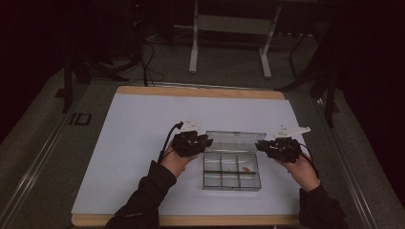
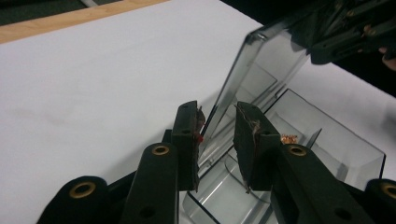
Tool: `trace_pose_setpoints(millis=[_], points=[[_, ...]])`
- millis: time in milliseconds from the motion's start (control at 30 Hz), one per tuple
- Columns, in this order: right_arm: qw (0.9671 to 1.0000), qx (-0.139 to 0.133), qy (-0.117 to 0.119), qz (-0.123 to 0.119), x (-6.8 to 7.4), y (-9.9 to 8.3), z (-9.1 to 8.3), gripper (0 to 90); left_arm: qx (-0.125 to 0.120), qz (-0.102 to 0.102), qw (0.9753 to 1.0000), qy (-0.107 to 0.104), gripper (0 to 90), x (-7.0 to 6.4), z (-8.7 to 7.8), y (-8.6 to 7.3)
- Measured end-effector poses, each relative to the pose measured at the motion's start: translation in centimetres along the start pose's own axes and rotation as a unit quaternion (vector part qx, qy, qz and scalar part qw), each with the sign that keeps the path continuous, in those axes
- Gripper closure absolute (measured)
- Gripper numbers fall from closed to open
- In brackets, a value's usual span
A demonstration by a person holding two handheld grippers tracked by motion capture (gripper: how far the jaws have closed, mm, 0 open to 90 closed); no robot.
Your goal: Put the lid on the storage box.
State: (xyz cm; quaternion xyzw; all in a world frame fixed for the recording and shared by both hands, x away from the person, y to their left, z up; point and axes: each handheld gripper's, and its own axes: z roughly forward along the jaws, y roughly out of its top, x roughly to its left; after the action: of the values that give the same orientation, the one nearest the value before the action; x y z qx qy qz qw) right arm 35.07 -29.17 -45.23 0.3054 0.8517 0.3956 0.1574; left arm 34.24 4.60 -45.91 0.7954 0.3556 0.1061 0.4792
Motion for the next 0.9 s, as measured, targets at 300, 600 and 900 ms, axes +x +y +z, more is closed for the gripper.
trace_pose_setpoints(millis=[300,600,900], points=[[0.9998,-0.016,0.009,-0.008,0.7,-0.5,-1.7,79.0,0.001,0.017,0.9998,0.004,71.8,-1.0,-1.2,-0.7],[0.9996,-0.013,0.018,-0.016,1.3,-1.7,-2.0,79.3,0.014,0.035,0.9993,0.003,72.6,-1.8,-1.7,-1.7],[0.9994,-0.017,0.019,-0.022,1.8,-2.7,-2.1,78.3,0.015,0.035,0.9993,0.005,72.1,-2.2,-1.7,-2.5]])
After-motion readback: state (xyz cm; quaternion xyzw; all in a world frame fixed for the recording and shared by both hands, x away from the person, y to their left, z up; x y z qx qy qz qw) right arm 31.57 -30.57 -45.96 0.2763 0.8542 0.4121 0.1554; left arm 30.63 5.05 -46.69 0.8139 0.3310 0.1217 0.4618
